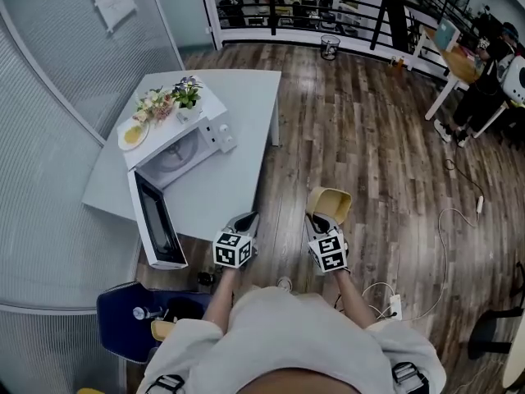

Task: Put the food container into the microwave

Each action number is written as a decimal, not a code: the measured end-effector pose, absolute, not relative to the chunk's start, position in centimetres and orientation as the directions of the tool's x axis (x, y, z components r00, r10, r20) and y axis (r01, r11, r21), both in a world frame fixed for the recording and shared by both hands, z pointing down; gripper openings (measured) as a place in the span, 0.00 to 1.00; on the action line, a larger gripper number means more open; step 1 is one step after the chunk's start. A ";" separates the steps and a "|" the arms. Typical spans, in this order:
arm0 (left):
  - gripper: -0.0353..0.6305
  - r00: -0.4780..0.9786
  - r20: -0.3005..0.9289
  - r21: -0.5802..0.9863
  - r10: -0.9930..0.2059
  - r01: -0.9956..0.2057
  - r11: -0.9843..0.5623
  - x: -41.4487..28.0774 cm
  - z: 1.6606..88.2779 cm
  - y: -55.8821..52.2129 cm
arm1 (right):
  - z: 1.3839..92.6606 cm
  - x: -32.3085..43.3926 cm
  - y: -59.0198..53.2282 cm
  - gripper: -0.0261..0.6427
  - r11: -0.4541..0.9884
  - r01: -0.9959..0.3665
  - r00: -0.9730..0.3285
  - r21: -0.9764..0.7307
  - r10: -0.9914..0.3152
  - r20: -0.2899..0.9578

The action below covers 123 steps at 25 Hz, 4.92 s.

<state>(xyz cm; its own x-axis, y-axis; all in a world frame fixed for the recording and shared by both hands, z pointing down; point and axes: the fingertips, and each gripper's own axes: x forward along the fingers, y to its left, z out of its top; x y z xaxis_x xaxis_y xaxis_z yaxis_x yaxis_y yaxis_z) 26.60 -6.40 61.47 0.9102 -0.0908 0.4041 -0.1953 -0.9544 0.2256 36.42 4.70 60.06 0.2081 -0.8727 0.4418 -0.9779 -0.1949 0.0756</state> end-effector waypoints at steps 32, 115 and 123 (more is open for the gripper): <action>0.07 0.813 0.402 0.243 -0.420 -0.538 -0.807 18.2 62.9 -20.6 | 61.3 29.4 -12.5 0.07 0.205 -0.975 -0.142 0.087 -0.871 0.470; 0.07 0.689 0.409 0.335 -0.599 -0.724 -0.603 10.5 65.4 -36.9 | 65.9 14.7 -39.4 0.07 0.873 -0.309 -0.481 0.378 -0.486 0.730; 0.07 0.676 0.422 0.341 -0.604 -0.736 -0.585 10.3 66.0 -36.7 | 67.5 15.5 -40.8 0.07 0.882 -0.137 -0.415 0.452 -0.465 0.782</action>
